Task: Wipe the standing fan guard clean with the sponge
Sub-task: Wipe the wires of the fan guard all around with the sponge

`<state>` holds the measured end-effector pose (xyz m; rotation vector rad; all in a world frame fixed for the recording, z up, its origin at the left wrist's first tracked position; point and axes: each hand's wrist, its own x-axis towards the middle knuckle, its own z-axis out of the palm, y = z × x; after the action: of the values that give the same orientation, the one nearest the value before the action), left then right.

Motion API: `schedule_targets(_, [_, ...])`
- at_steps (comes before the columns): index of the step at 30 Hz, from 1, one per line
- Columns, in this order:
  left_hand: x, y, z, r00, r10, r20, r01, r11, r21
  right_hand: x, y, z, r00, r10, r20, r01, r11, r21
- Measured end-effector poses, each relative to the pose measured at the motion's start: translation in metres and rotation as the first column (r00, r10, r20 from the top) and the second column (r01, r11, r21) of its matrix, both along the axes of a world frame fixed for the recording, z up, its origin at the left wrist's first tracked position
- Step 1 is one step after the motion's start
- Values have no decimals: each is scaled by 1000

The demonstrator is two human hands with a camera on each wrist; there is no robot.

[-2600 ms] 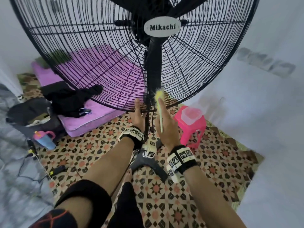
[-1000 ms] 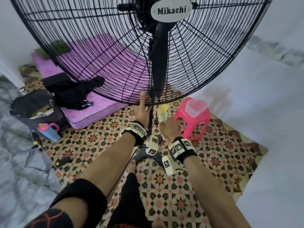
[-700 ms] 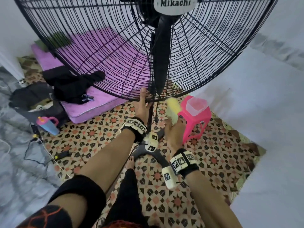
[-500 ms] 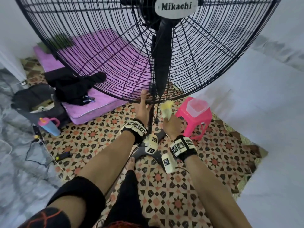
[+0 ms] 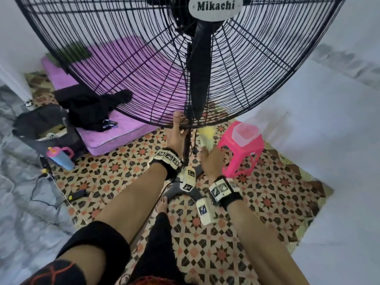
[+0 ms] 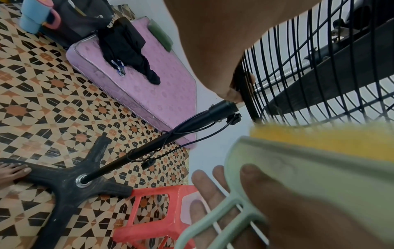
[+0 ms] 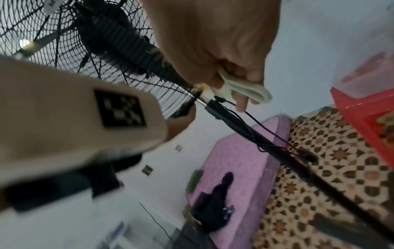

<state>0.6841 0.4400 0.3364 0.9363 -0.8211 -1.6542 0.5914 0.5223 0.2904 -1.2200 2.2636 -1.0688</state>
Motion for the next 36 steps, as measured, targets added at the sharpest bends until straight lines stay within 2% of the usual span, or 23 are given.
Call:
schedule_targets(2, [0, -3, -3, 999, 34, 8, -34, 999, 6, 6, 12, -6, 999, -22, 23, 23, 999, -29])
schedule_targets(6, [2, -3, -7, 998, 4, 65, -6, 1000, 28, -3, -6, 4, 999, -32, 23, 30, 996, 81])
schedule_targets(9, [-2, -6, -18, 997, -20, 76, 17, 999, 41, -2, 2, 17, 999, -44, 27, 44, 999, -18])
schedule_targets(12, [-2, -12, -23, 996, -4, 84, 1, 999, 36, -8, 30, 6, 995, -86, 57, 92, 990, -110])
schedule_targets(16, [-8, -7, -16, 999, 37, -23, -35, 997, 68, -63, 23, 15, 958, -257, 129, 271, 956, -113])
schedule_targets(19, [-14, 9, 2, 989, 104, -104, -87, 983, 161, -98, 5, 34, 938, -317, 137, 338, 926, -169])
schedule_targets(20, [-13, 14, 15, 986, 104, -127, -85, 985, 148, -102, -3, 36, 935, -332, 124, 350, 919, -182])
schedule_targets(22, [-14, 15, 20, 992, 99, -81, -89, 990, 110, -90, -13, 41, 944, -296, 145, 317, 935, -159])
schedule_targets(24, [-12, 16, 22, 993, 95, -71, -87, 990, 113, -65, -12, 39, 977, -161, 138, 181, 973, -142])
schedule_targets(26, [-9, 12, 24, 999, 39, 3, -39, 994, 101, -40, -3, 16, 1000, 10, 15, -9, 999, -47])
schedule_targets(27, [-11, 10, 17, 995, 50, 86, -55, 997, 57, -33, 4, 9, 999, 48, -11, -48, 999, -3])
schedule_targets(28, [-7, 6, 10, 984, 56, 170, -54, 998, -14, -35, 4, 0, 1000, 23, -1, -23, 1000, -4])
schedule_targets(29, [-4, 8, 11, 978, 3, 209, 7, 999, -44, -41, 2, 1, 997, -73, 22, 75, 996, -55])
schedule_targets(30, [-4, 10, 10, 989, 10, 146, -5, 999, -39, -51, -3, 8, 978, -201, 53, 207, 969, -133])
schedule_targets(31, [-5, 10, 9, 996, 45, 74, -48, 998, 43, -62, -10, 18, 949, -298, 104, 313, 932, -182])
schedule_targets(32, [-6, 10, 11, 998, 65, 22, -67, 995, 75, -71, -16, 30, 924, -354, 146, 377, 907, -189])
schedule_targets(34, [-10, 10, 11, 999, 43, -12, -43, 997, 66, -69, -21, 46, 917, -339, 209, 372, 918, -140])
schedule_targets(36, [-12, 12, 13, 998, 58, -11, -56, 995, 85, -52, -15, 38, 963, -199, 183, 218, 972, -89])
